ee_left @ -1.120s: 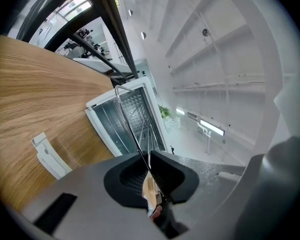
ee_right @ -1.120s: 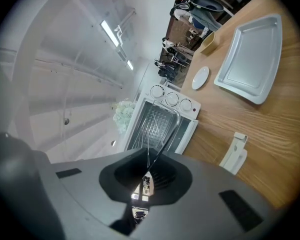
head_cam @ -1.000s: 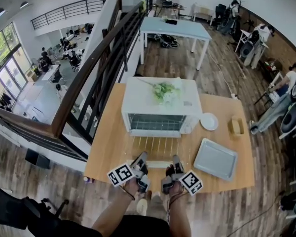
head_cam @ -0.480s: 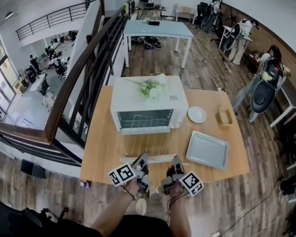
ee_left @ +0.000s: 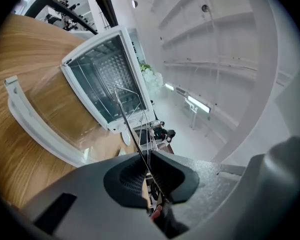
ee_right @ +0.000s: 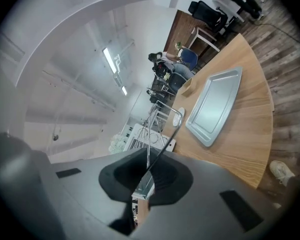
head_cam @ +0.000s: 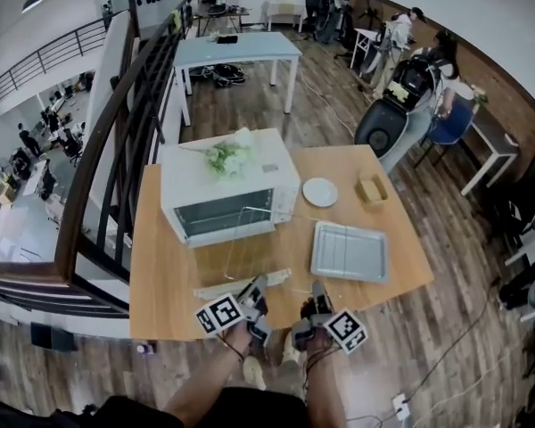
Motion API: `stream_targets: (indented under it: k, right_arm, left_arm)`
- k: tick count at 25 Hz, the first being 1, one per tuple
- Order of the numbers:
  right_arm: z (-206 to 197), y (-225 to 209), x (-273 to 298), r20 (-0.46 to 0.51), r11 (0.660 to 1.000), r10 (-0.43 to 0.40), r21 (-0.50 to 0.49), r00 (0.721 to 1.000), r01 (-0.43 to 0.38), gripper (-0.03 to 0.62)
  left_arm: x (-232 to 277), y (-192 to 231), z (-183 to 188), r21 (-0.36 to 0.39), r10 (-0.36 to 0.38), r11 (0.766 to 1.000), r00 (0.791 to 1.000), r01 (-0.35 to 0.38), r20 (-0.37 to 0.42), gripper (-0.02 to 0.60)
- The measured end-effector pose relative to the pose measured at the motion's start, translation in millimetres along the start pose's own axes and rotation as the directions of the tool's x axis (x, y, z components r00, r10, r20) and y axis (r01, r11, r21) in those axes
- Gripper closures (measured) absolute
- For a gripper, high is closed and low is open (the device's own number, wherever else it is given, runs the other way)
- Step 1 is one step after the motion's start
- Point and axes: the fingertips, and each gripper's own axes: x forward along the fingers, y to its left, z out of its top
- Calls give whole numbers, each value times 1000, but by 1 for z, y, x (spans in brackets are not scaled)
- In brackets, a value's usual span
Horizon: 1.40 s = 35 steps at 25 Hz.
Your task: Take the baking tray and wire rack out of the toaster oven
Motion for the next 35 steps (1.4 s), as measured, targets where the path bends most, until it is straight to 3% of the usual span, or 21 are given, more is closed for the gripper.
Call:
stream_targets:
  k: [7, 18, 23, 35]
  right_arm:
    - [33, -22, -23, 90, 999, -38, 22, 995, 36, 583]
    - [86, -65, -39, 159, 995, -88, 56, 983, 80, 583]
    - [113, -84, -37, 155, 993, -112, 65, 982, 103, 583]
    - [158, -138, -9, 73, 988, -139, 79, 988, 133, 582]
  left_arm:
    - [29, -15, -30, 52, -33, 998, 994, 39, -101, 563]
    - [81, -18, -87, 12, -43, 999, 980, 46, -193, 563]
    - [107, -21, -105, 42, -28, 998, 978, 37, -207, 561]
    - [163, 2, -146, -30, 40, 998, 981, -46, -188, 561]
